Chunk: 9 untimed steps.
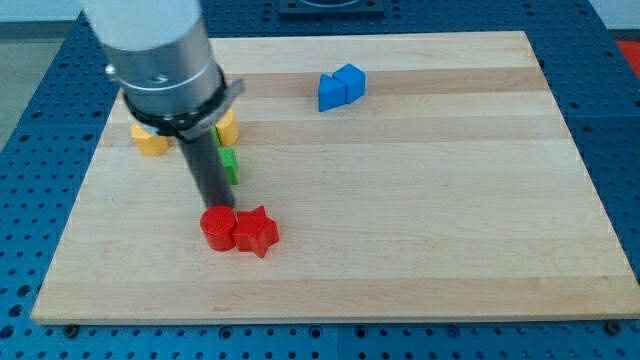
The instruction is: Move the green star towards right center of the board
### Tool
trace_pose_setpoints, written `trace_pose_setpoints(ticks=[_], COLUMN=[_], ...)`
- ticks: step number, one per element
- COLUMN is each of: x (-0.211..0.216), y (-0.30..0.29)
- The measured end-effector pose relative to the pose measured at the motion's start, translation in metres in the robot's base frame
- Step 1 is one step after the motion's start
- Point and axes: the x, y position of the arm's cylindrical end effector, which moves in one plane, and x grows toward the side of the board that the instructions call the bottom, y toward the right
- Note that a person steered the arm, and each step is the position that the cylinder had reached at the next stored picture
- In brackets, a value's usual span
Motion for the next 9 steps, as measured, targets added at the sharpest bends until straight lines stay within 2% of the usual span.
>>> trace_pose_setpoints(ticks=[2, 5, 6, 7, 8, 9], x=[0.000, -0.006, -0.036, -0.065, -0.073, -0.073], y=[0.013, -0.101, -0.104, -0.053, 0.039, 0.040])
